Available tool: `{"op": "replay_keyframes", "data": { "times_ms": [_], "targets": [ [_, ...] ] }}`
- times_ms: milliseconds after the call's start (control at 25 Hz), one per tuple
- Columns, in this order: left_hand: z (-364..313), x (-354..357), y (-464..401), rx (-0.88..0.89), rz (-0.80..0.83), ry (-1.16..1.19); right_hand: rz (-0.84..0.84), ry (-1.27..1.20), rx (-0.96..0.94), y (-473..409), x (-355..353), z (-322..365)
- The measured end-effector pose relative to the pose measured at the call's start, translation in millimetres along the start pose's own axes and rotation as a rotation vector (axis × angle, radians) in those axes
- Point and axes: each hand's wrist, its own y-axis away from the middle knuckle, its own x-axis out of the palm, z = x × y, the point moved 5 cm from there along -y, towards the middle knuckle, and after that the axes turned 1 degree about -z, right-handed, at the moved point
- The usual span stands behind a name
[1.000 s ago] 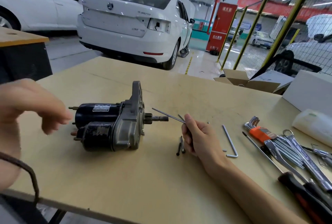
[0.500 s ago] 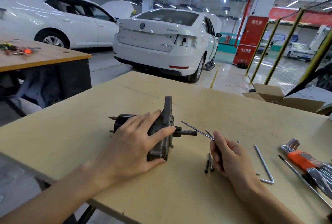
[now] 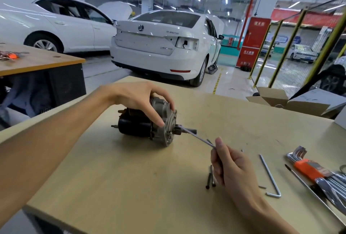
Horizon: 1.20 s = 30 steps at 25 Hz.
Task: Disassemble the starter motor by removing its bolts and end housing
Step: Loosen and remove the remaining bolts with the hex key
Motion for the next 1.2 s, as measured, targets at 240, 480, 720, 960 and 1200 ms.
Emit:
{"op": "replay_keyframes", "data": {
  "times_ms": [240, 480, 720, 960, 1200],
  "targets": [
    [26, -3, -23, 0.035, -0.411, 0.004, 0.003, 0.101, -0.031, -7, -1, -2],
    [20, 19, -13, 0.158, -1.059, -0.263, -0.013, 0.137, -0.030, -11, 0, -4],
    [13, 15, -15, 0.147, -1.155, -0.209, -0.050, 0.145, -0.061, -16, 0, -3],
    [-2, 27, -14, 0.126, -1.132, -0.118, -0.132, 0.029, -0.018, -15, -10, -2],
    [-7, 42, 1, 0.259, -1.157, -0.248, -0.154, 0.022, -0.039, -15, -15, 2]
  ]
}}
